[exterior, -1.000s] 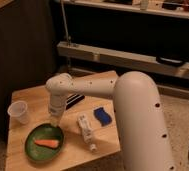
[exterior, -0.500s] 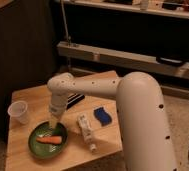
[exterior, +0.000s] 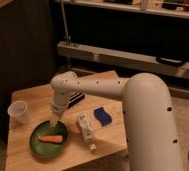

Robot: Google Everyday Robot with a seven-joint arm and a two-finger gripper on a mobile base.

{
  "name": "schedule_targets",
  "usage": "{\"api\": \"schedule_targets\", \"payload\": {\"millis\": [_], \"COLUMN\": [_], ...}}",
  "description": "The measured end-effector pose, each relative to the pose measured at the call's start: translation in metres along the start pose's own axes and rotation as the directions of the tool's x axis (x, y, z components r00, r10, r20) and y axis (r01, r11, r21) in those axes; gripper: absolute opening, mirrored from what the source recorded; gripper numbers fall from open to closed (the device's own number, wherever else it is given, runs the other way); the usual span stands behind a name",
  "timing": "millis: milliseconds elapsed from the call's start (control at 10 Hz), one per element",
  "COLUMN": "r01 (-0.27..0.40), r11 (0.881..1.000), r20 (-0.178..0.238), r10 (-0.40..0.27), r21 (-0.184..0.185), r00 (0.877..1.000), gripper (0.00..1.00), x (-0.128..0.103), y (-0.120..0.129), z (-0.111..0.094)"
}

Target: Pick up the ceramic bowl

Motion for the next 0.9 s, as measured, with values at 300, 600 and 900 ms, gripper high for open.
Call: {"api": "schedule_targets", "payload": {"millis": [300,600,900], "r01": [0.006,0.023,0.041], "r11": [1.0,0.999,0.998], "r20": [0.02,-0.006,-0.066], "r10": [-0.006,-0.023,-0.038], "r21": [0.019,0.03,0.045], "r00": [1.0,1.0,0.997], "gripper": [0.45,0.45,0.45], "x": [-0.001,0.0,0.002], "y": [-0.002,-0.003,-0.003], "z": [-0.01,-0.001,0.016]}}
